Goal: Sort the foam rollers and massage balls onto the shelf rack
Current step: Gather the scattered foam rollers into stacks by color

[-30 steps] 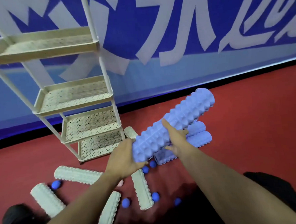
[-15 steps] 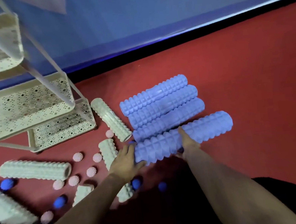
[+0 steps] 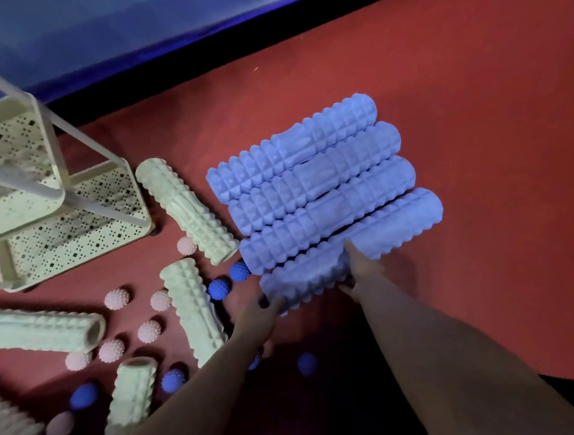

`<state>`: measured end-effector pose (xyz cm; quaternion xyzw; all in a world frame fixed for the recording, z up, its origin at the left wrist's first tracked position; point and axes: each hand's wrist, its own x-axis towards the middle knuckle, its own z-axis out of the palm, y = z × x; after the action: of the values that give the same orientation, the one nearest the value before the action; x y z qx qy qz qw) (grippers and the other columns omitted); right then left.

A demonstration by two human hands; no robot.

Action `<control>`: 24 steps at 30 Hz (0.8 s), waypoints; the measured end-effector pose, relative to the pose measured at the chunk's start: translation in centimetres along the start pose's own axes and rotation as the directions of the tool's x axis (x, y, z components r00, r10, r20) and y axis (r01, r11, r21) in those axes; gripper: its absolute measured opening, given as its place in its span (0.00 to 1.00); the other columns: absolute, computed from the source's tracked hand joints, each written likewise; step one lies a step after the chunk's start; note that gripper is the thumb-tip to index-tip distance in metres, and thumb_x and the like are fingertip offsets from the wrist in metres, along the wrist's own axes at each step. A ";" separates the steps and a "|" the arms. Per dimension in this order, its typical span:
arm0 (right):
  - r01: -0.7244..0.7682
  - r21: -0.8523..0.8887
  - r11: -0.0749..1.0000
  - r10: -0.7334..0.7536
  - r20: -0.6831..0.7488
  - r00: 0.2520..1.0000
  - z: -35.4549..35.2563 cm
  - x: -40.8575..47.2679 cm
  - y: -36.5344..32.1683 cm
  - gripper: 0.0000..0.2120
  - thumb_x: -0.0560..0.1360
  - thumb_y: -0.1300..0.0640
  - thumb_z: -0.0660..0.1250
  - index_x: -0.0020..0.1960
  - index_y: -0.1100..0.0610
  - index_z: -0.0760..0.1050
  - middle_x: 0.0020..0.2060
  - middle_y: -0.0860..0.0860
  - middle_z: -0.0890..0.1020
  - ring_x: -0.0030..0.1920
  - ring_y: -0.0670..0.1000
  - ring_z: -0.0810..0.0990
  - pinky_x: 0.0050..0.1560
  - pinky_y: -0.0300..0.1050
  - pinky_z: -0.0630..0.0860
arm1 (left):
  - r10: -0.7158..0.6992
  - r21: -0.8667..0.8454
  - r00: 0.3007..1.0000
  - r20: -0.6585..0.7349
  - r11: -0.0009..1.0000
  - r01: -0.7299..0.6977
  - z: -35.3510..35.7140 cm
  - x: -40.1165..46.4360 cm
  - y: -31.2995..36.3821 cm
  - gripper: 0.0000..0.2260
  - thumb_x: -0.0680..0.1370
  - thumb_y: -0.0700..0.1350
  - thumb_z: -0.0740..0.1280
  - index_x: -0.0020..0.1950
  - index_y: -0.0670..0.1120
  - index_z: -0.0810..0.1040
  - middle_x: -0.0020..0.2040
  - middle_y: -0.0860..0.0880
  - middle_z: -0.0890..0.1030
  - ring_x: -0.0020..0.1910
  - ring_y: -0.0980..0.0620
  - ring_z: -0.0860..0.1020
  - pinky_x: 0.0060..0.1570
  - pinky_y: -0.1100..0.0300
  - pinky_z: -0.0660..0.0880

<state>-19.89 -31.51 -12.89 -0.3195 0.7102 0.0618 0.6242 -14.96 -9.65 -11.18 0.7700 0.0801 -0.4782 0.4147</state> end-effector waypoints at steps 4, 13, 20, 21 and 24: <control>-0.044 0.056 0.997 0.043 0.016 0.999 1.5 2.7 2.4 0.39 0.65 0.43 0.79 0.68 0.57 0.67 0.57 0.63 0.81 0.41 0.58 0.82 0.33 0.51 0.81 | -0.057 -0.004 0.998 -0.016 0.998 0.057 1.0 0.6 -0.3 0.09 0.77 0.51 0.73 0.42 0.47 0.80 0.30 0.56 0.79 0.28 0.63 0.73 0.33 0.63 0.69; -0.056 0.120 0.991 0.064 -0.068 0.996 2.0 0.7 1.8 0.39 0.71 0.52 0.79 0.71 0.57 0.58 0.60 0.61 0.77 0.50 0.63 0.82 0.39 0.58 0.83 | 0.022 -0.007 1.000 0.016 1.000 -0.022 0.6 0.7 0.9 0.07 0.79 0.44 0.69 0.42 0.46 0.82 0.34 0.52 0.83 0.32 0.60 0.77 0.36 0.64 0.72; -0.007 0.117 0.993 0.010 -0.030 1.000 1.6 1.4 1.3 0.32 0.70 0.52 0.78 0.69 0.58 0.68 0.55 0.59 0.81 0.43 0.58 0.83 0.27 0.47 0.80 | 0.014 0.043 0.999 0.034 0.999 -0.016 1.5 1.4 1.8 0.03 0.79 0.44 0.69 0.46 0.46 0.80 0.39 0.50 0.82 0.34 0.58 0.77 0.35 0.65 0.72; 0.005 0.115 0.993 -0.002 -0.031 1.000 1.7 1.5 1.5 0.32 0.71 0.53 0.78 0.69 0.57 0.68 0.55 0.59 0.82 0.42 0.57 0.84 0.29 0.47 0.80 | 0.012 0.046 1.000 0.029 0.999 -0.013 1.6 1.5 1.9 0.03 0.78 0.43 0.69 0.47 0.45 0.80 0.39 0.49 0.82 0.33 0.58 0.77 0.33 0.67 0.71; 0.053 0.116 0.992 -0.047 -0.047 0.998 2.5 1.9 2.2 0.33 0.70 0.54 0.78 0.70 0.56 0.66 0.54 0.58 0.83 0.43 0.57 0.85 0.43 0.54 0.84 | 0.012 0.058 1.000 0.009 0.998 -0.013 1.6 1.8 1.5 0.04 0.78 0.45 0.70 0.45 0.46 0.80 0.37 0.50 0.82 0.30 0.61 0.76 0.32 0.67 0.71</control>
<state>-18.96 -29.32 -15.89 -0.3012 0.7179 -0.0027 0.6276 -14.30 -12.24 -12.06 0.7801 0.0598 -0.4810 0.3956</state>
